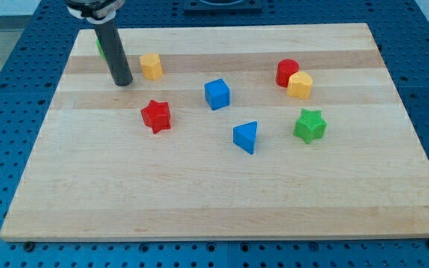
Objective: Push yellow hexagon slightly towards red star
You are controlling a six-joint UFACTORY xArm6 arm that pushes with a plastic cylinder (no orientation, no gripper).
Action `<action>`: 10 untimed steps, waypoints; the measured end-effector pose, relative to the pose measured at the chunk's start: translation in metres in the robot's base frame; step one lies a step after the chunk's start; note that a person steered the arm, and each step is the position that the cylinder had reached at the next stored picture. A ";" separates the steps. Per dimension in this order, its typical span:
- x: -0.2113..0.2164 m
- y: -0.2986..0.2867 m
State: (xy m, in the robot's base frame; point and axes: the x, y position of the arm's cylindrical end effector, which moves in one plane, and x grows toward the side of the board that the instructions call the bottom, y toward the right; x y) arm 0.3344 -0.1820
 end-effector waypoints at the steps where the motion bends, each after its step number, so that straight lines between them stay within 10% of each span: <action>1: -0.015 0.000; 10: -0.040 0.033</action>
